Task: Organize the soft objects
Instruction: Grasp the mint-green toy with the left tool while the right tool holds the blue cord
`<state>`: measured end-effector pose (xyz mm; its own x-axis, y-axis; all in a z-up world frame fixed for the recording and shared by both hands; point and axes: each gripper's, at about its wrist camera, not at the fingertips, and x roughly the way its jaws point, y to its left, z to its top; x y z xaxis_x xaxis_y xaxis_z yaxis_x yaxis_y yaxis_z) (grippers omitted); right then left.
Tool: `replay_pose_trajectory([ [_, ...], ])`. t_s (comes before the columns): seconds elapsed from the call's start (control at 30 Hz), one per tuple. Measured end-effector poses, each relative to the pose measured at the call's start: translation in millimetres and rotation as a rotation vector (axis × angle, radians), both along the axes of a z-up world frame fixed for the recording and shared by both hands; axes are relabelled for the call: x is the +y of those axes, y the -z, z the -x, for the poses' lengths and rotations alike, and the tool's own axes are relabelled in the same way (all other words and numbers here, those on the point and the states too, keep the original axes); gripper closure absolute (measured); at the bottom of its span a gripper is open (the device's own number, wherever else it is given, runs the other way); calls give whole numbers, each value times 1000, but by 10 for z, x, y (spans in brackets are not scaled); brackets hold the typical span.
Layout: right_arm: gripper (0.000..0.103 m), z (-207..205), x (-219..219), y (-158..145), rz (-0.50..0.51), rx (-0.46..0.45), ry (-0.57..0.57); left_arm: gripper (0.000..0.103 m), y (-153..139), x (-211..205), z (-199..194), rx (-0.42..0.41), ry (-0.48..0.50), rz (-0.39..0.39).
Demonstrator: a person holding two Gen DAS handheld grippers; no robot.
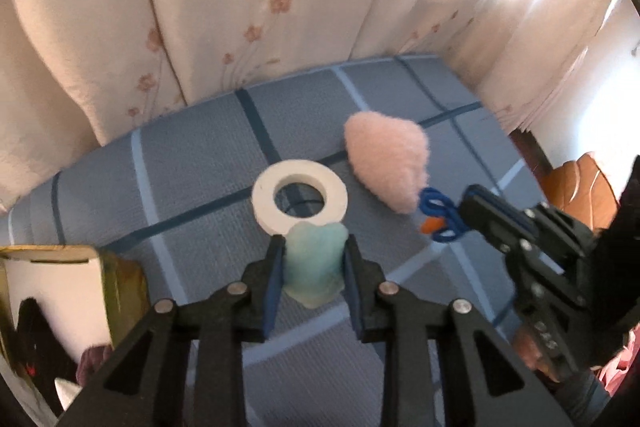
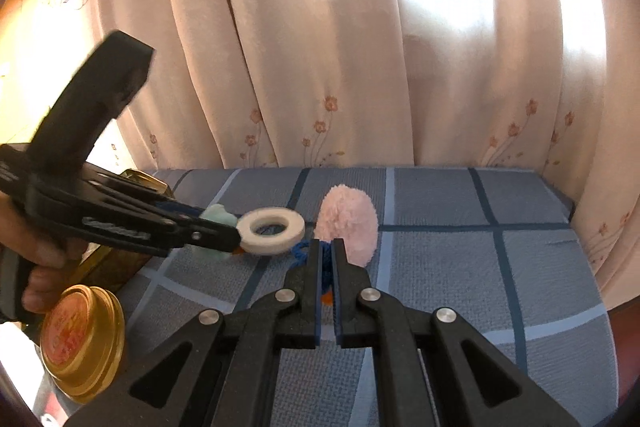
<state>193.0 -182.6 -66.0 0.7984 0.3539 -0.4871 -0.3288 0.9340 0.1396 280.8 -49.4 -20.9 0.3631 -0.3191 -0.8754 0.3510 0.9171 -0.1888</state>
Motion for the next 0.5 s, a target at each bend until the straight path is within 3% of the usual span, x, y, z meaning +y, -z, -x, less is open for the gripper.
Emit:
replay_pose_trajectory([
  [0.23,98,26,-24,-22,-17,-24,24,77,-75,108,290,-28,-45,126],
  [0.4,98,63,-21,-36,-31,-39,34,77,-248,146,619,-170,-108,152],
  [0.5,98,134,8,-56,-30,-62,36,77,-261,207,750,-203,-145,208],
])
